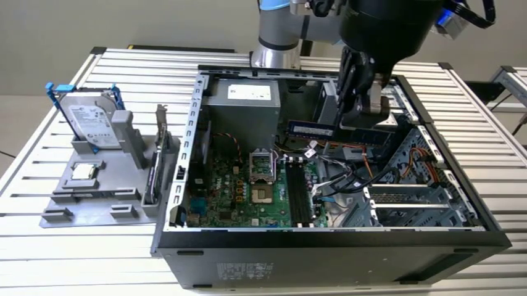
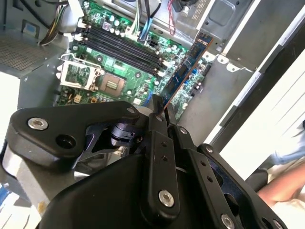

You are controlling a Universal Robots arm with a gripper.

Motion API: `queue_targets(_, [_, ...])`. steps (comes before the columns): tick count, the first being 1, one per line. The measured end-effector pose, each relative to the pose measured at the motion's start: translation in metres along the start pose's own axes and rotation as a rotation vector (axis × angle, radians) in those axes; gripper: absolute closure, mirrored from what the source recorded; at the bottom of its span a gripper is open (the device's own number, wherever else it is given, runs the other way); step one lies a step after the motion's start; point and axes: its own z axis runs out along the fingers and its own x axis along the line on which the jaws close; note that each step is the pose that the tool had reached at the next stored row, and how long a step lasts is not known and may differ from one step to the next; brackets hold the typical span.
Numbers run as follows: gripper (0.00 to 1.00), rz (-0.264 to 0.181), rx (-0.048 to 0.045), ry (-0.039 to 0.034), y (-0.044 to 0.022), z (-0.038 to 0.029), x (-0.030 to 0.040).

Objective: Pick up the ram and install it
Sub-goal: 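Insert the ram into the slot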

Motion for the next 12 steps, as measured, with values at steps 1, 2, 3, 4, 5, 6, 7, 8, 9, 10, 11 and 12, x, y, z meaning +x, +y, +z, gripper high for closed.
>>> queue_targets(1, [1.00,0.009,-0.0004,0.0000,0.0000,0.0001,0.0000])
queue_targets(2, [1.00,0.017,-0.0007,0.0001,0.0000,0.0001,0.0000])
queue_targets(3, [1.00,0.025,-0.0010,0.0001,0.0000,0.0001,0.0000])
queue_targets(4, [1.00,0.033,-0.0013,0.0002,0.0000,0.0002,0.0000])
queue_targets(5, [1.00,0.041,-0.0016,0.0003,0.0000,0.0002,0.0000])
queue_targets(6, [1.00,0.049,-0.0019,0.0003,0.0000,0.0002,0.0000])
queue_targets(7, [1.00,0.057,-0.0022,0.0004,0.0000,0.0003,0.0000])
queue_targets(8, [1.00,0.065,-0.0025,0.0004,0.0000,0.0003,0.0000])
queue_targets(9, [1.00,0.073,-0.0028,0.0005,0.0000,0.0004,0.0000])
queue_targets(10, [1.00,0.081,-0.0031,0.0006,0.0000,0.0004,0.0000])
queue_targets(11, [1.00,0.088,-0.0034,0.0007,0.0000,0.0004,0.0000])
queue_targets(12, [1.00,0.096,-0.0037,0.0008,0.0000,0.0005,0.0000])
